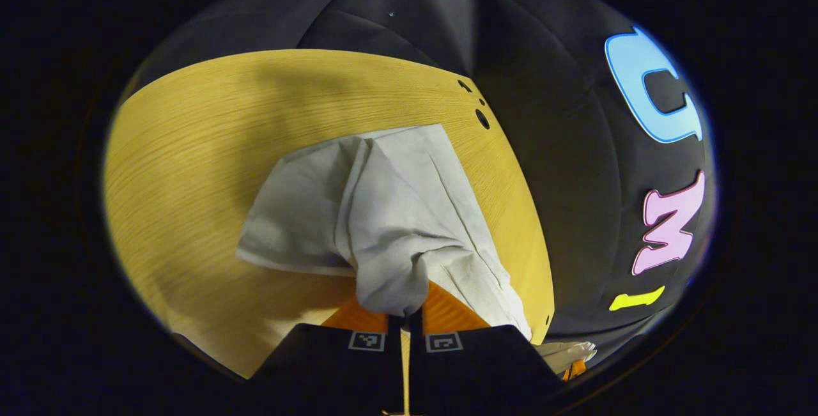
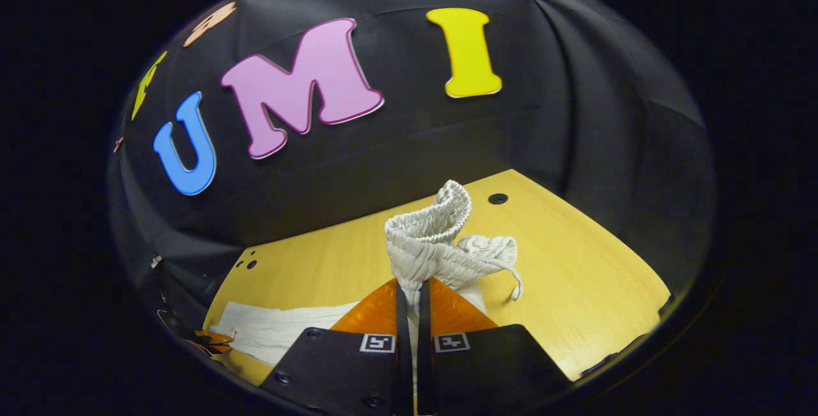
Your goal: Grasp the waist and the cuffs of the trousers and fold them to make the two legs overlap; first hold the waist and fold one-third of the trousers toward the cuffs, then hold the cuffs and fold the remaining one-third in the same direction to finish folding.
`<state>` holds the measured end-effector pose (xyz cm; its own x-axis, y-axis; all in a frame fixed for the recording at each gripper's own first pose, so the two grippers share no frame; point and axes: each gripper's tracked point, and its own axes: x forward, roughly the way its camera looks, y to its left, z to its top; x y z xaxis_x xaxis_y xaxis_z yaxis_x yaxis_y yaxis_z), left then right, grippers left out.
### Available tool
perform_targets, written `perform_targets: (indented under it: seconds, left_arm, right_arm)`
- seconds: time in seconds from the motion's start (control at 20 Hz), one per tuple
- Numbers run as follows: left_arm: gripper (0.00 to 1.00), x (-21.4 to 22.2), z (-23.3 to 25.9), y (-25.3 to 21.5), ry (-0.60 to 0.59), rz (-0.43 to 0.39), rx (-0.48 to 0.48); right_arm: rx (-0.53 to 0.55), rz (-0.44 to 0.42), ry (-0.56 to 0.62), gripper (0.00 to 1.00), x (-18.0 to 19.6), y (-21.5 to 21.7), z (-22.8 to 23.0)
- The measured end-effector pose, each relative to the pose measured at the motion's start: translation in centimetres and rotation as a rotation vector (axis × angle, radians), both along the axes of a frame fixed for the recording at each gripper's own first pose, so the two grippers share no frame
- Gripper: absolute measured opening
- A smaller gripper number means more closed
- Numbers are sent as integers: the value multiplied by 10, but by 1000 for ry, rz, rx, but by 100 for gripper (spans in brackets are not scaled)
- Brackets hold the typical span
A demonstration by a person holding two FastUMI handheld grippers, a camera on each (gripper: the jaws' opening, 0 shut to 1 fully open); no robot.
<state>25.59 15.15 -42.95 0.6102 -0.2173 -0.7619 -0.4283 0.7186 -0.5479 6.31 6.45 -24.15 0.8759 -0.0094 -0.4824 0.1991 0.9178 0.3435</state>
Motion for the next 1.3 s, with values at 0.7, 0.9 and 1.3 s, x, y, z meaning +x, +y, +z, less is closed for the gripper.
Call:
perform_targets:
  seconds: [0.7, 0.9, 1.3]
  left_arm:
    - [9, 1, 2, 3, -4, 13, -34]
    - [9, -1, 3, 5, -7, 27, -34]
    - [7, 5, 18, 3, -35, 80, -75]
  right_arm:
    - [-50, 406, 293, 16, -39, 111, -119]
    - [147, 476, 230, 36, -50, 148, -89]
    - [174, 385, 248, 47, -81, 88, -80]
